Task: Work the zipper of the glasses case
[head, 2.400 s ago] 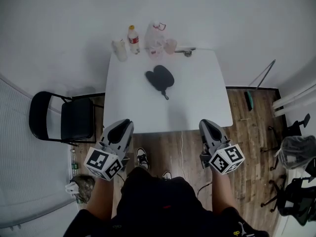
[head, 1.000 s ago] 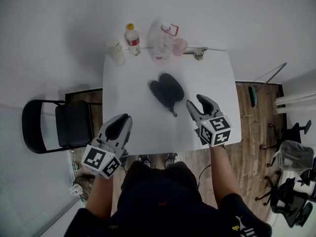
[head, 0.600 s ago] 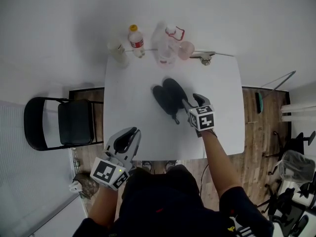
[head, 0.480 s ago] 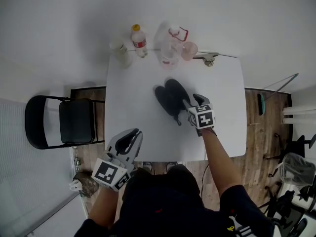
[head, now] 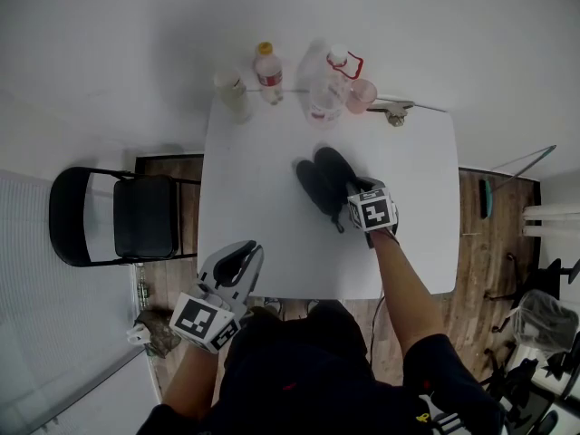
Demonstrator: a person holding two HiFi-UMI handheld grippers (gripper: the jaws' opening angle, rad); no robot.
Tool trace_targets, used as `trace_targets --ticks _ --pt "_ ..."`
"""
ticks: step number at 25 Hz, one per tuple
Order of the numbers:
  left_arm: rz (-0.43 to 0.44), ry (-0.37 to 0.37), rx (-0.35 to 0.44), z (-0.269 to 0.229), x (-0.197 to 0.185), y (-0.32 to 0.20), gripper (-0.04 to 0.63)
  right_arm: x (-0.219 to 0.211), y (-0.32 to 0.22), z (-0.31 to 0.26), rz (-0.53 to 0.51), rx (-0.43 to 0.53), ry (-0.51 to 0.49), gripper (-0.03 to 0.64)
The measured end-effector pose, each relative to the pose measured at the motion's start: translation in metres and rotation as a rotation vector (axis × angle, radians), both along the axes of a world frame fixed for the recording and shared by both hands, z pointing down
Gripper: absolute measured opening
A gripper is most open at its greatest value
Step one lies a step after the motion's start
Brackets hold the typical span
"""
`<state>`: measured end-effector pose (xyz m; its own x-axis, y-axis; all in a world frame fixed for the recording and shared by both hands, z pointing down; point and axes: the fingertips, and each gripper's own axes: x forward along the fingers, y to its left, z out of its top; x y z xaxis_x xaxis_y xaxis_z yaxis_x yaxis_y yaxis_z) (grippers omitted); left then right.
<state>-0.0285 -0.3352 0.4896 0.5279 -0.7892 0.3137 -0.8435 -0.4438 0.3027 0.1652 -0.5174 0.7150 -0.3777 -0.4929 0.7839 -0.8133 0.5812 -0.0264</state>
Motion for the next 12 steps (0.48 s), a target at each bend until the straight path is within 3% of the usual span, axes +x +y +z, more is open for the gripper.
trace_targets --ticks 7,12 --pt "0.041 0.046 0.027 -0.014 0.000 -0.004 0.058 0.002 0.015 -0.041 0.084 0.021 -0.125 0.052" --pt "0.150 0.111 0.065 -0.036 0.010 -0.002 0.058 0.004 0.049 -0.101 0.200 0.030 -0.364 0.052"
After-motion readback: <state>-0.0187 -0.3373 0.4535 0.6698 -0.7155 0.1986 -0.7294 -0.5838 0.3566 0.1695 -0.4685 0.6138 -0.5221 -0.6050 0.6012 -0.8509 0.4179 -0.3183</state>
